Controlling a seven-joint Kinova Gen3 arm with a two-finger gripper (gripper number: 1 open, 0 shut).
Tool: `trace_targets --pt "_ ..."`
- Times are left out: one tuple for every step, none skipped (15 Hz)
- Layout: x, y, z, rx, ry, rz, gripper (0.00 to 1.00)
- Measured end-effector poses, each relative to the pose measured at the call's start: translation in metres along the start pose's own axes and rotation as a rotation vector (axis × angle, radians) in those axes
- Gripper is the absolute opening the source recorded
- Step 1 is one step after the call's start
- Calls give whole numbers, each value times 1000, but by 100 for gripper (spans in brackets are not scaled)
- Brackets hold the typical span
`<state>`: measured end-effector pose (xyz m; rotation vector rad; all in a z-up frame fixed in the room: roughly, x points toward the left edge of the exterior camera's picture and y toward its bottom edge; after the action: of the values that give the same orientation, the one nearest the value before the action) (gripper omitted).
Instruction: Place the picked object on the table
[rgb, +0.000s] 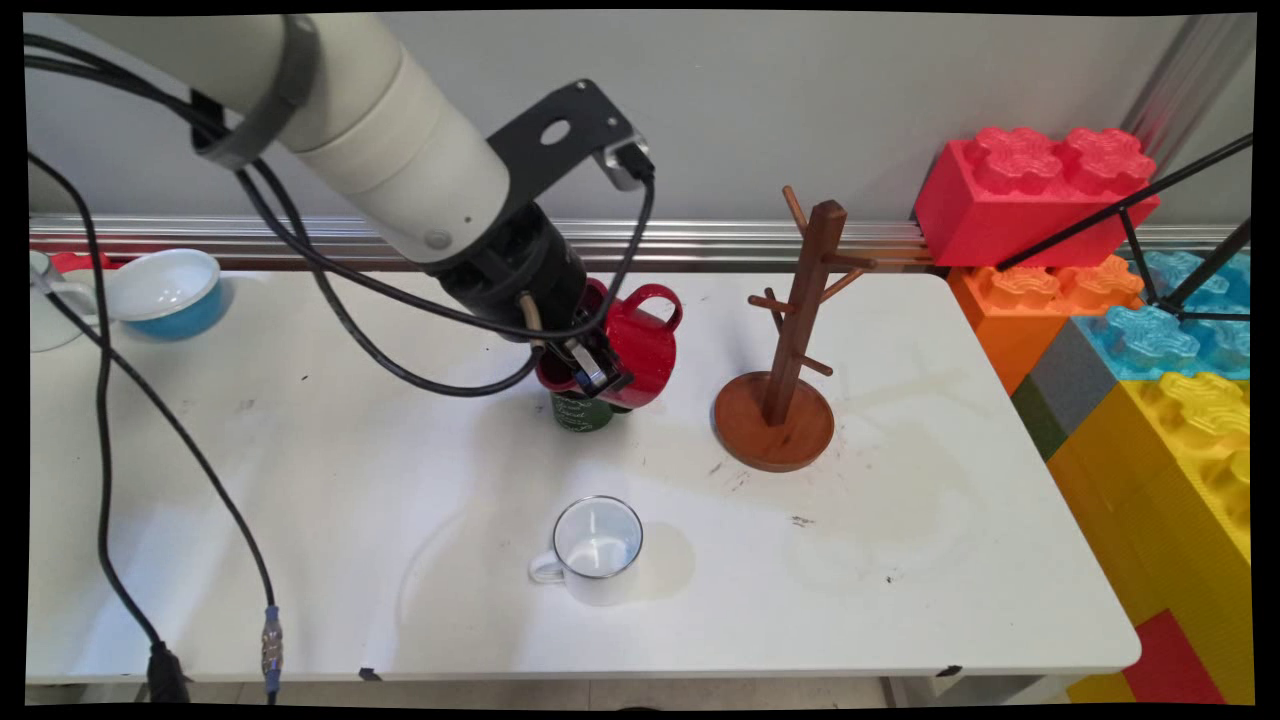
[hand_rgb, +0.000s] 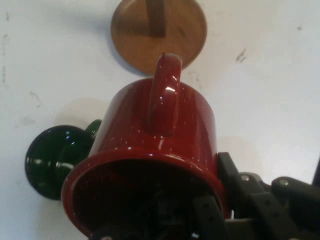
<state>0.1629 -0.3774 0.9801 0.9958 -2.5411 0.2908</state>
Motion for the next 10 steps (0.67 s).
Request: trace_targets --pt "2 0 2 13 -19 9 0" --pt "5 1 5 27 -41 20 0" --pt "6 1 9 41 -64 30 0" --pt "7 1 11 50 -81 39 0" --pt "8 2 14 58 -98 48 0" --pt "9 2 16 67 -118 57 0" --pt "9 3 20 74 -144 67 0" --pt "9 3 22 78 -162 74 0" --pt "8 4 24 81 -181 81 0" --pt "7 4 27 85 -205 91 0"
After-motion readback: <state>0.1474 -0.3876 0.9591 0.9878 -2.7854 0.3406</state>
